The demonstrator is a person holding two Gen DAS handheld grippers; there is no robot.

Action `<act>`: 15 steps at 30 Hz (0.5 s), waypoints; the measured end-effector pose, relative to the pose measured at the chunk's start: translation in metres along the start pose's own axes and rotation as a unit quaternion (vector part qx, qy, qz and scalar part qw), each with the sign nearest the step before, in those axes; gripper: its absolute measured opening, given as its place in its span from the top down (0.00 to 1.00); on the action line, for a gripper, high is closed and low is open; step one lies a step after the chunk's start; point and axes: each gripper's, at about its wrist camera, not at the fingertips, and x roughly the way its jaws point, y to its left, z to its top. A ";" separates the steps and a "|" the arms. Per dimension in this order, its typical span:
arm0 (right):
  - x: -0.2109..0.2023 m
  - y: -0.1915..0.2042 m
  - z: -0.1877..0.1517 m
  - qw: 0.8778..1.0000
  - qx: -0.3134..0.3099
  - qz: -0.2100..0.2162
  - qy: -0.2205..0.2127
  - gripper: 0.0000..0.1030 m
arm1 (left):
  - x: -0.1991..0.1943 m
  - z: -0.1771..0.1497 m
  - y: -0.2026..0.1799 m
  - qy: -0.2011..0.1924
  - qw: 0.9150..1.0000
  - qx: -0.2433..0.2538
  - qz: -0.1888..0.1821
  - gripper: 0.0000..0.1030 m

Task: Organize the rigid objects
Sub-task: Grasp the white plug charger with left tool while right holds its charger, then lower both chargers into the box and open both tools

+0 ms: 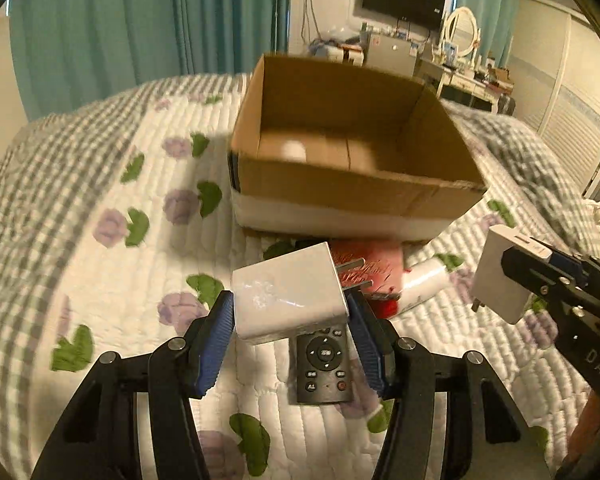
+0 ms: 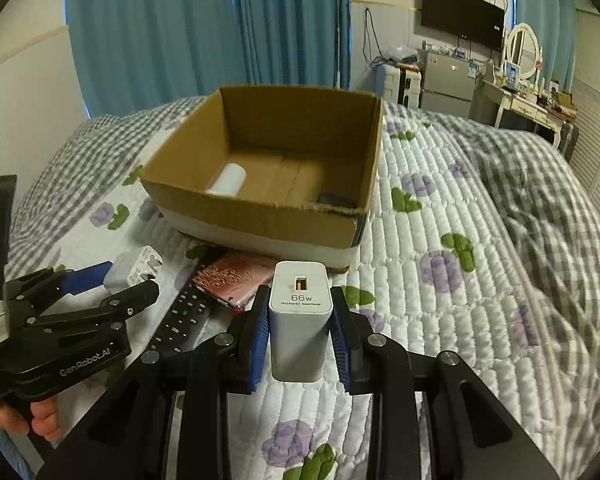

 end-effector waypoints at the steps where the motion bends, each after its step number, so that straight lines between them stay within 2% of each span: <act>1: -0.006 0.001 0.003 1.000 -0.002 0.001 -0.006 0.73 | -0.001 0.006 0.004 -0.006 1.000 0.000 0.000 0.44; 7: -0.028 0.003 0.027 0.999 -0.011 0.008 -0.034 0.73 | -0.024 0.035 0.000 -0.044 0.999 0.012 -0.003 0.44; 15: -0.034 0.000 0.081 0.997 -0.024 0.012 -0.078 0.73 | -0.031 0.082 -0.009 -0.072 0.997 0.019 -0.015 0.44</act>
